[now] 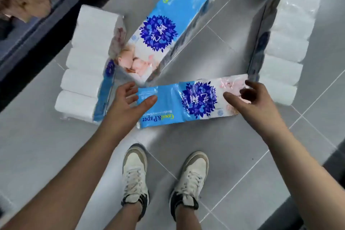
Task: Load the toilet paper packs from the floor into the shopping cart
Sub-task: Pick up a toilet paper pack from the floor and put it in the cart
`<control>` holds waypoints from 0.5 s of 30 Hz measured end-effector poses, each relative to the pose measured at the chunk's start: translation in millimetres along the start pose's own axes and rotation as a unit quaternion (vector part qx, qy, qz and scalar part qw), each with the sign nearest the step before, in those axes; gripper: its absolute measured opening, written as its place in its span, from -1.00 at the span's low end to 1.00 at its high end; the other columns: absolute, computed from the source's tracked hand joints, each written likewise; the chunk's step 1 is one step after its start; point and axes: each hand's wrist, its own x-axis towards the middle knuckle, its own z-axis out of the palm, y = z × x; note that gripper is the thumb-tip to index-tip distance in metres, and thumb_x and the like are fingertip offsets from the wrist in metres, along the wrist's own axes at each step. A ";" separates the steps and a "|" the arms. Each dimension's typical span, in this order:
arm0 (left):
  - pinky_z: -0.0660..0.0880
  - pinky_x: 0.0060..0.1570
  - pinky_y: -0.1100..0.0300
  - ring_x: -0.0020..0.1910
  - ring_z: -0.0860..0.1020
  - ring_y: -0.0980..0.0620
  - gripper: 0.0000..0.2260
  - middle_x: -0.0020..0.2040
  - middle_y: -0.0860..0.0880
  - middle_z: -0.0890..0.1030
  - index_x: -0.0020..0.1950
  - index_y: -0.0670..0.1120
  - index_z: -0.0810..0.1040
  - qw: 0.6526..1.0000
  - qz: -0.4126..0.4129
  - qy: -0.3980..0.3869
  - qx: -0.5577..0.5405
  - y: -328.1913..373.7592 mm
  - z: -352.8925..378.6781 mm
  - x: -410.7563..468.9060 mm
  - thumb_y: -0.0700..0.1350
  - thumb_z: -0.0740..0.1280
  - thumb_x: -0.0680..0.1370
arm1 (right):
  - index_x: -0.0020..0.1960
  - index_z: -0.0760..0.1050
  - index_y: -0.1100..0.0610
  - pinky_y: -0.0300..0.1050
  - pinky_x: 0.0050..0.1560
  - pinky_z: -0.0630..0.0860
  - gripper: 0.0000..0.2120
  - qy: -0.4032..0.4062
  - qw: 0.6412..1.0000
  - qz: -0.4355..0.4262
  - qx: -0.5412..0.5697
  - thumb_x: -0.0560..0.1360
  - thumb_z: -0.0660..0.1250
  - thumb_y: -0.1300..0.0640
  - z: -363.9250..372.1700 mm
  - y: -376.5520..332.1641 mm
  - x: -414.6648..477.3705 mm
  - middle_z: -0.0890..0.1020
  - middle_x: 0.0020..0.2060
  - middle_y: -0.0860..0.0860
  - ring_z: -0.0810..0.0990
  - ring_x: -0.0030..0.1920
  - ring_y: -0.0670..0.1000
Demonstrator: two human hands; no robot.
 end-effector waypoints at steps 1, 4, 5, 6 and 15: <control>0.42 0.04 0.41 0.28 0.51 0.10 -0.22 0.33 0.05 0.47 0.46 0.04 0.30 1.000 -0.004 0.002 0.003 -5.1 5.1 7.1 0.12 0.60 0.35 | 0.51 0.32 0.01 0.00 0.31 0.50 -0.22 0.006 1.000 0.000 0.002 0.40 0.55 -0.17 5.3 6.9 9.6 0.55 0.26 -0.01 0.55 0.24 -0.03; 0.41 0.11 0.30 0.30 0.48 0.07 -0.17 0.37 0.03 0.44 0.56 -0.06 0.23 0.998 -0.045 0.016 0.026 -31.3 17.3 35.0 0.07 0.57 0.42 | 0.54 0.30 0.07 0.03 0.30 0.51 -0.17 0.009 1.000 0.015 -0.012 0.40 0.57 -0.14 19.5 26.1 39.8 0.52 0.36 0.05 0.55 0.24 0.00; 0.39 0.14 0.25 0.32 0.46 0.07 -0.17 0.39 0.02 0.42 0.58 -0.07 0.21 0.998 -0.055 0.027 0.031 -37.4 22.1 43.0 0.07 0.55 0.44 | 0.54 0.30 0.09 0.02 0.29 0.50 -0.16 0.015 0.999 0.018 -0.025 0.40 0.57 -0.15 24.3 33.7 50.5 0.50 0.39 0.06 0.53 0.26 0.02; 0.37 0.16 0.22 0.33 0.45 0.07 -0.16 0.42 0.01 0.41 0.59 -0.08 0.19 0.996 -0.067 0.038 0.042 -43.4 25.0 50.5 0.08 0.54 0.45 | 0.55 0.29 0.10 0.06 0.31 0.50 -0.14 0.021 0.999 0.023 -0.042 0.39 0.57 -0.18 28.5 40.0 60.1 0.47 0.42 0.07 0.53 0.30 0.05; 0.40 0.18 0.09 0.41 0.45 -0.09 0.01 0.56 -0.08 0.29 0.63 -0.07 0.09 0.985 -0.131 0.061 0.097 -78.4 33.3 106.3 0.19 0.58 0.37 | 0.56 0.27 0.15 0.14 0.47 0.36 -0.09 0.050 0.992 0.057 -0.098 0.37 0.58 -0.17 49.8 80.8 107.5 0.36 0.48 0.13 0.39 0.47 0.17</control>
